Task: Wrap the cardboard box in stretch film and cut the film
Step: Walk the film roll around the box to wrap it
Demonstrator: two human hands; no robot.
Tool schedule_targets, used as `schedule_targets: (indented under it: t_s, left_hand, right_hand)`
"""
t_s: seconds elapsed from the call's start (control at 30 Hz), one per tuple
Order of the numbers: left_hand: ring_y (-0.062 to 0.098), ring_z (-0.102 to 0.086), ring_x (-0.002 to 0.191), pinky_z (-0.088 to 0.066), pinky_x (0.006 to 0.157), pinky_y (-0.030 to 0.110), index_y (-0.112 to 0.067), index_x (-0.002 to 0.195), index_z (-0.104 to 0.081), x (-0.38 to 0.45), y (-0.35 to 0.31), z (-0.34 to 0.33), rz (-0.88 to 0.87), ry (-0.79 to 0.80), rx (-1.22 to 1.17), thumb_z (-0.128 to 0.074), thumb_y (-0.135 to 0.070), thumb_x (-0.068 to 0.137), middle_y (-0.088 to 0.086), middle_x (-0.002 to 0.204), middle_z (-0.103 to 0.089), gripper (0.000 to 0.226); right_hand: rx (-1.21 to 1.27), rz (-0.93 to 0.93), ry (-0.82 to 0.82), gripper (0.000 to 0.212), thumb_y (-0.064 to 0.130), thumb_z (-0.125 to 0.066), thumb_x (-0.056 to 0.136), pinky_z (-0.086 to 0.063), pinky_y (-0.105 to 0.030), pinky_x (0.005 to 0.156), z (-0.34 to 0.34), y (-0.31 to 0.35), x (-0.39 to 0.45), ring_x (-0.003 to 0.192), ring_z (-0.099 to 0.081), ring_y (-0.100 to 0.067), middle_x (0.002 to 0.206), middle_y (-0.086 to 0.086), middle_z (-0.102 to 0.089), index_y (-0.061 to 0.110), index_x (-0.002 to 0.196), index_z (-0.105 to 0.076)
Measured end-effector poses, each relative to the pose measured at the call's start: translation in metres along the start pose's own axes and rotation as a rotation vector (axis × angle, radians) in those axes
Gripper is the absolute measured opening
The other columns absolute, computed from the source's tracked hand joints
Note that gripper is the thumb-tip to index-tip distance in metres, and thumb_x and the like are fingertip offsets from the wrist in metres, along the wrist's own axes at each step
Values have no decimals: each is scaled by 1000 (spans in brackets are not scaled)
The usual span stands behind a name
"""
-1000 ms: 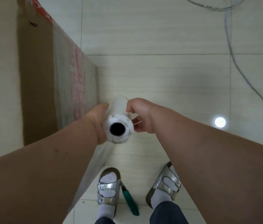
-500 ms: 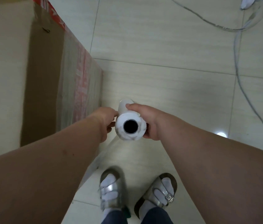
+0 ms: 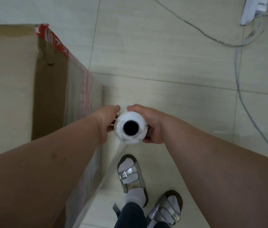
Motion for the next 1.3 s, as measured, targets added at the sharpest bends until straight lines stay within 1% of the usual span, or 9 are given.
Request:
schedule_targets:
  t_s: [0.2, 0.33, 0.43, 0.57, 0.73, 0.87, 1.1, 1.23, 1.3]
  left_hand:
    - [16, -54, 65, -48, 65, 27, -11, 76, -56, 16, -50, 35, -77, -73, -45, -55, -8, 91, 6, 74, -58, 16]
    - [20, -53, 70, -46, 60, 27, -13, 81, -62, 25, -34, 41, 88, 4, -25, -66, -36, 79, 6, 84, -61, 23]
    - [16, -53, 57, -44, 49, 26, -13, 124, -57, 19, -36, 23, 147, 135, -27, -52, -36, 95, 4, 77, -50, 38]
    - [19, -59, 71, -47, 71, 29, -14, 110, -60, 15, -60, 19, 160, 72, -82, -45, -36, 98, 5, 91, -63, 30]
    - [26, -65, 99, -50, 96, 42, -15, 102, -62, 22, -120, 39, -27, -102, -92, -54, -48, 93, 7, 106, -68, 36]
    - [27, -67, 98, -51, 96, 41, -12, 99, -67, 31, -148, 52, -114, -199, -77, -65, -46, 83, 8, 106, -70, 38]
    - [22, -63, 109, -46, 100, 38, -10, 116, -67, 31, -108, 38, 230, -6, -343, -62, -33, 80, 9, 112, -68, 43]
    - [5, -66, 60, -50, 59, 13, -10, 95, -60, 26, -116, 24, 233, 8, -393, -54, -13, 94, 10, 80, -59, 7]
    - [19, -67, 82, -52, 82, 27, -13, 113, -64, 24, -122, 25, 244, -54, -392, -55, -30, 90, 7, 90, -66, 30]
  right_hand:
    - [30, 63, -109, 22, 36, -52, 78, -44, -30, 64, 3, 51, 8, 70, -56, -24, 85, -6, -62, 17, 86, -59]
    - [-49, 56, -141, 31, 40, -53, 85, -52, -32, 74, -3, 74, 14, 82, -63, -25, 98, -8, -67, 16, 102, -62]
    - [-182, 3, -118, 56, 68, -59, 78, -53, -35, 89, -8, 84, 17, 100, -67, -23, 108, -2, -71, 21, 108, -67]
    - [-185, 5, -71, 37, 55, -65, 82, -45, -20, 54, -8, 103, 11, 73, -62, -17, 89, 0, -66, 19, 91, -63]
    - [-192, 17, 38, 37, 49, -49, 73, -42, -30, 68, -10, 137, 14, 73, -61, -24, 87, -4, -67, 20, 92, -63]
    - [-230, 10, -33, 35, 37, -49, 75, -43, -31, 67, 0, 160, 20, 73, -57, -29, 92, -8, -57, 12, 97, -59]
    - [-377, -23, -53, 30, 41, -47, 88, -41, -34, 70, 2, 188, 16, 68, -53, -25, 89, -11, -59, 11, 88, -52]
    - [-447, -19, 18, 44, 63, -57, 83, -44, -27, 68, -3, 197, 18, 79, -59, -18, 90, -2, -65, 20, 92, -62]
    - [-383, -26, 50, 38, 60, -63, 82, -48, -24, 64, -5, 200, 20, 77, -61, -15, 86, 3, -66, 23, 92, -64]
Point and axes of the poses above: each hand's wrist, its own x-axis towards the middle knuckle, its own z-axis out of the back of the hand, y = z × x, the point moved 8 cm from there along x, towards the middle knuckle
